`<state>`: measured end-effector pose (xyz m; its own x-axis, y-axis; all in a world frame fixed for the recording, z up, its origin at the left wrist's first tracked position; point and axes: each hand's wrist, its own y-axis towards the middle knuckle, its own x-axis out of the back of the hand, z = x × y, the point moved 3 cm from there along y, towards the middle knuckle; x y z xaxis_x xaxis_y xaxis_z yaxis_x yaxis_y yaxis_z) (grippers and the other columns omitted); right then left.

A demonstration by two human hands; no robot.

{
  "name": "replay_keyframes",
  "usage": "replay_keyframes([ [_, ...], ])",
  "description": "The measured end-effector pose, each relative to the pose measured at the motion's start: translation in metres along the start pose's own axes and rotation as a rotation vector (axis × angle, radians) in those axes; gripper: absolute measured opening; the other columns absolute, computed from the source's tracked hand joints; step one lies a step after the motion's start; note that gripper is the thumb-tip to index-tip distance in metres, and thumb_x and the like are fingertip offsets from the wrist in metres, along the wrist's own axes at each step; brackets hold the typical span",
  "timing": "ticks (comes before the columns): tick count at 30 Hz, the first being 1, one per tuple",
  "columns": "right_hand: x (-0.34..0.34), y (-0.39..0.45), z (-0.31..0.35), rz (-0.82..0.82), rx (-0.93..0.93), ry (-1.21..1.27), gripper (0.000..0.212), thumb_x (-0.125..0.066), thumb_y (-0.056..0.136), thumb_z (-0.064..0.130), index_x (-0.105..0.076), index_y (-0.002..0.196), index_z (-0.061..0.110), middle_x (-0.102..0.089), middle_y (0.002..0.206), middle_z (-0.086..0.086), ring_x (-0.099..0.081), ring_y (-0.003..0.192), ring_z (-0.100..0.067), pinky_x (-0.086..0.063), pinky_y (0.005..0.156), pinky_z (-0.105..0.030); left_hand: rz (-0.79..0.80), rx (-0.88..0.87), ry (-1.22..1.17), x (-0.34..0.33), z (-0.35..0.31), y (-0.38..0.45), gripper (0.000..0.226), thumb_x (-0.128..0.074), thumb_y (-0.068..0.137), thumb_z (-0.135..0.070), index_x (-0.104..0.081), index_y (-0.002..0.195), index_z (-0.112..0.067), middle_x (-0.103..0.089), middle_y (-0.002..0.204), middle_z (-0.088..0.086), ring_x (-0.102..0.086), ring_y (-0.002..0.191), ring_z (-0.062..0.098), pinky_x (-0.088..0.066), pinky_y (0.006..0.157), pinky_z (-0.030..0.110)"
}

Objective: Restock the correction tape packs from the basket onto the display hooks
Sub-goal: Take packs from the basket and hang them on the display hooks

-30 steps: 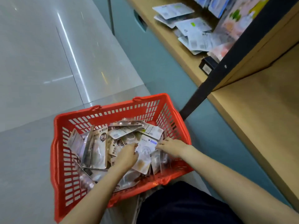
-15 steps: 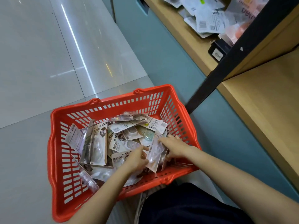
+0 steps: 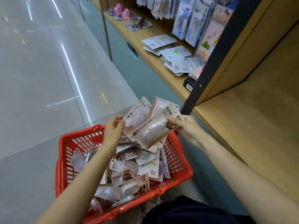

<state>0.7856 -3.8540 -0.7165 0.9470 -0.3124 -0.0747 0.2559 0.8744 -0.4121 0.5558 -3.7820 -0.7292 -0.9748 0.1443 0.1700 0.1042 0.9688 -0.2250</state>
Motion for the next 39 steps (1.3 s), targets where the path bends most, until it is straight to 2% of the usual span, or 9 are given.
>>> replay_keyframes([
  [2, 0.003, -0.018, 0.034, 0.055, 0.041, 0.036, 0.024, -0.069, 0.074, 0.017, -0.067, 0.092, 0.001, -0.072, 0.088, -0.013, -0.067, 0.081, -0.024, -0.052, 0.086, -0.037, 0.076, -0.065, -0.008, -0.006, -0.034, -0.008, 0.015, -0.044, 0.097, -0.017, -0.055, 0.091, -0.026, -0.063, 0.091, 0.008, -0.061, 0.078, 0.02, -0.048, 0.067, 0.031],
  [6, 0.011, -0.068, 0.106, 0.156, 0.163, 0.082, 0.032, -0.073, 0.057, 0.024, -0.07, 0.083, 0.005, -0.073, 0.082, -0.008, -0.069, 0.073, -0.015, -0.056, 0.068, -0.025, 0.203, -0.177, -0.061, -0.017, -0.11, -0.033, 0.018, -0.042, 0.098, -0.023, -0.053, 0.087, -0.032, -0.064, 0.087, 0.013, -0.061, 0.076, 0.025, -0.05, 0.074, 0.038],
  [10, 0.027, -0.123, 0.167, 0.102, 0.318, -0.017, 0.027, -0.068, 0.068, 0.02, -0.067, 0.089, 0.003, -0.073, 0.081, -0.005, -0.068, 0.072, -0.014, -0.054, 0.064, -0.023, 0.436, -0.256, -0.25, -0.037, -0.191, -0.066, 0.018, -0.04, 0.1, -0.023, -0.054, 0.09, -0.023, -0.065, 0.074, -0.005, -0.062, 0.062, 0.007, -0.052, 0.056, 0.021],
  [14, 0.044, -0.176, 0.215, 0.022, 0.459, 0.049, 0.039, -0.072, 0.062, 0.025, -0.064, 0.093, 0.002, -0.073, 0.085, -0.006, -0.068, 0.077, -0.014, -0.055, 0.069, -0.023, 0.638, -0.426, -0.2, -0.055, -0.258, -0.106, 0.02, -0.06, 0.089, -0.021, -0.054, 0.109, -0.021, -0.067, 0.09, -0.005, -0.065, 0.075, 0.008, -0.054, 0.063, 0.021],
  [17, 0.054, -0.214, 0.243, -0.069, 0.557, -0.005, 0.039, -0.072, 0.063, 0.021, -0.064, 0.097, 0.003, -0.073, 0.091, -0.005, -0.068, 0.084, -0.014, -0.056, 0.074, -0.024, 0.607, -0.58, -0.13, -0.063, -0.298, -0.131, 0.041, -0.073, 0.076, -0.005, -0.056, 0.107, -0.024, -0.068, 0.098, -0.003, -0.066, 0.089, 0.014, -0.056, 0.075, 0.029],
  [23, 0.091, -0.293, 0.296, -0.613, 0.849, -0.339, 0.012, -0.073, 0.077, 0.008, -0.066, 0.077, 0.018, -0.068, 0.076, -0.004, -0.063, 0.062, -0.008, -0.048, 0.056, -0.018, 0.519, -0.546, -0.376, -0.063, -0.355, -0.151, 0.03, -0.067, 0.08, -0.002, -0.052, 0.1, -0.019, -0.067, 0.095, 0.007, -0.068, 0.081, 0.024, -0.057, 0.061, 0.032],
  [29, 0.09, -0.34, 0.321, -0.591, 0.962, -0.399, 0.032, -0.072, 0.077, 0.002, -0.056, 0.096, 0.022, -0.067, 0.089, -0.004, -0.068, 0.07, -0.006, -0.055, 0.059, -0.021, 0.575, -0.559, -0.44, -0.068, -0.387, -0.174, 0.038, -0.064, 0.083, -0.004, -0.048, 0.117, -0.012, -0.065, 0.097, 0.007, -0.07, 0.069, 0.015, -0.053, 0.051, 0.024],
  [34, 0.102, -0.367, 0.332, -0.82, 1.041, -0.597, 0.042, -0.063, 0.087, 0.009, -0.042, 0.116, 0.031, -0.059, 0.105, -0.002, -0.063, 0.086, -0.015, -0.055, 0.065, -0.021, 0.634, -0.584, -0.49, -0.075, -0.401, -0.187, 0.03, -0.064, 0.083, -0.002, -0.051, 0.108, -0.014, -0.066, 0.092, 0.005, -0.069, 0.062, 0.01, -0.052, 0.05, 0.021],
  [39, 0.125, -0.377, 0.346, -0.958, 1.078, -0.455, 0.014, -0.056, 0.091, 0.008, -0.053, 0.087, 0.02, -0.059, 0.106, -0.006, -0.06, 0.083, -0.013, -0.051, 0.067, -0.014, 0.638, -0.59, -0.541, -0.084, -0.42, -0.192, 0.029, -0.065, 0.084, -0.008, -0.051, 0.107, -0.016, -0.068, 0.095, 0.005, -0.071, 0.069, 0.013, -0.056, 0.055, 0.025],
])
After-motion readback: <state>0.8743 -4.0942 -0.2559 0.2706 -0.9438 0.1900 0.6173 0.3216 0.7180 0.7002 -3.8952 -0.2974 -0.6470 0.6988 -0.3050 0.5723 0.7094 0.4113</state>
